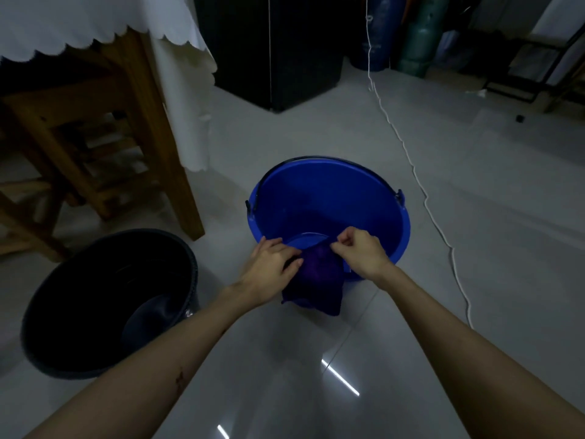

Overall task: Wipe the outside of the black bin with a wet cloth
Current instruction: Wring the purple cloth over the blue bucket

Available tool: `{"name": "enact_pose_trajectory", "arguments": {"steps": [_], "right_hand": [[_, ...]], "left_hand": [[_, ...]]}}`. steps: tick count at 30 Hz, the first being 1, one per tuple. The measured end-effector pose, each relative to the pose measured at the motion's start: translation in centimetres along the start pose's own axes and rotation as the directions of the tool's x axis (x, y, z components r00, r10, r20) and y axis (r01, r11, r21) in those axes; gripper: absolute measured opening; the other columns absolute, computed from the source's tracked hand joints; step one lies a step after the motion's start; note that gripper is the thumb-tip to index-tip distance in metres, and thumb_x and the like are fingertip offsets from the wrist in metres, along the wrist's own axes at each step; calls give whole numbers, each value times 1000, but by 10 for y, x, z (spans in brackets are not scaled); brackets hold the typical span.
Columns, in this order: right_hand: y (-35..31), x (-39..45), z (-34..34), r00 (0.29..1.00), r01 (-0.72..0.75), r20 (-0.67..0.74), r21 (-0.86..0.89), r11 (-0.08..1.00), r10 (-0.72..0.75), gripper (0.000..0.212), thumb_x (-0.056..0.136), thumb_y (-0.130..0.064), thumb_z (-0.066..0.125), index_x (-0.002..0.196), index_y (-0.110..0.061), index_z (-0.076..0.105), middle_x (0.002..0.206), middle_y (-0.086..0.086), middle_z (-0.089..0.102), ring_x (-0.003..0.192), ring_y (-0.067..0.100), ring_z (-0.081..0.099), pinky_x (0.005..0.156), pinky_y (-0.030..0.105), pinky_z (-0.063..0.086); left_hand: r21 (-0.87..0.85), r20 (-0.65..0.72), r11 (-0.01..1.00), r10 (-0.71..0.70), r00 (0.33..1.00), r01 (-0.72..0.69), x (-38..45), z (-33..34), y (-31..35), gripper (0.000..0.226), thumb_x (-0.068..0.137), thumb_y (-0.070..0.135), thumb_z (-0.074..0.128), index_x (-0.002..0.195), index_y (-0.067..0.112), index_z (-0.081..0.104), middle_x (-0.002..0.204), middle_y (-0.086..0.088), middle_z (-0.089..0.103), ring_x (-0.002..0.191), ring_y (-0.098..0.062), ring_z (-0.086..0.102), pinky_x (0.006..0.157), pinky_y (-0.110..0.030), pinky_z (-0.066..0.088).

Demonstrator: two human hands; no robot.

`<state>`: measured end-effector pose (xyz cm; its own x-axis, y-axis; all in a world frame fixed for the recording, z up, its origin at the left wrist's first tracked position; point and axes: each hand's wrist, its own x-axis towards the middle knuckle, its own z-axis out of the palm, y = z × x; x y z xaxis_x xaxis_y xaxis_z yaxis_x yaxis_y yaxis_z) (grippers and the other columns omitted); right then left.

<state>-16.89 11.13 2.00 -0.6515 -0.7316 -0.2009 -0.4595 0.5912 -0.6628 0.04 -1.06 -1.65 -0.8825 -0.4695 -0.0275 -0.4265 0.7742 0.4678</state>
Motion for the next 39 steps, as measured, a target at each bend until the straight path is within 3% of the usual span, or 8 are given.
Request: {"name": "enact_pose_trajectory", "arguments": {"steps": [5, 9, 13, 17, 25, 28, 32, 39], "right_hand": [[-32, -25, -23, 975, 201, 76, 99, 975, -209, 10, 95, -24, 62, 87, -23, 56, 80, 0, 65, 80, 14, 61, 77, 31, 49], [-63, -53, -44, 937, 325, 96, 110, 939, -336, 9, 95, -22, 62, 88, -25, 57, 80, 0, 68, 78, 11, 62, 74, 25, 48], [-93, -85, -70, 905, 414, 62, 103, 905, -421, 6, 95, -23, 62, 91, -24, 59, 82, 0, 69, 82, 15, 64, 77, 29, 50], [-115, -121, -86, 872, 485, 11, 117, 867, -489, 7, 97, -23, 60, 91, -25, 57, 84, -7, 67, 80, 8, 62, 77, 27, 49], [-169, -182, -70, 879, 466, 37, 144, 873, -476, 15, 101, -30, 51, 90, -20, 49, 82, 8, 64, 78, 26, 60, 84, 54, 54], [-188, -194, -50, 872, 460, 96, 176, 870, -480, 12, 102, -27, 51, 93, -18, 50, 90, 13, 67, 90, 34, 65, 85, 52, 56], [-210, -198, -19, 850, 466, 172, 196, 863, -498, 9, 103, -21, 47, 95, -18, 49, 90, 5, 65, 82, 14, 65, 74, 30, 58], [-219, -144, 48, 816, 493, 223, 210, 844, -533, 10, 102, -30, 48, 98, -22, 47, 94, 15, 67, 90, 31, 66, 80, 54, 56]], "left_hand": [[-111, -28, 993, -35, 999, 32, -12, -37, 9, 50, 102, 27, 52, 148, 13, 40, 156, -8, 38, 145, -23, 30, 117, -27, 23], [-125, 71, 991, -47, 996, 56, -25, -81, 20, 59, 99, 28, 57, 151, 14, 34, 144, -12, 49, 135, -27, 40, 111, -31, 29], [-176, 9, 983, -44, 999, 45, -56, -116, 32, 37, 92, 35, 65, 121, 13, 59, 121, -7, 64, 115, -23, 57, 100, -42, 45], [-351, -118, 936, -76, 990, 30, -98, -156, 53, 18, 94, 21, 65, 103, 7, 60, 103, -7, 66, 99, -21, 62, 81, -29, 46], [-347, -278, 933, -194, 941, 90, -192, -236, 81, 18, 87, 23, 72, 92, 11, 59, 97, -10, 68, 91, -26, 65, 78, -40, 54], [-327, -322, 937, -231, 918, 121, -219, -246, 68, 19, 87, 21, 73, 100, 17, 61, 95, -1, 68, 87, -16, 65, 69, -24, 51], [-285, -305, 933, -304, 903, 218, -239, -245, 40, 22, 87, 24, 73, 107, 16, 69, 94, 1, 70, 84, -11, 67, 67, -18, 51], [-549, -321, 766, -562, 762, 334, -218, -224, -10, 16, 84, 23, 73, 92, 11, 66, 90, -8, 72, 82, -21, 71, 71, -35, 63]]}}
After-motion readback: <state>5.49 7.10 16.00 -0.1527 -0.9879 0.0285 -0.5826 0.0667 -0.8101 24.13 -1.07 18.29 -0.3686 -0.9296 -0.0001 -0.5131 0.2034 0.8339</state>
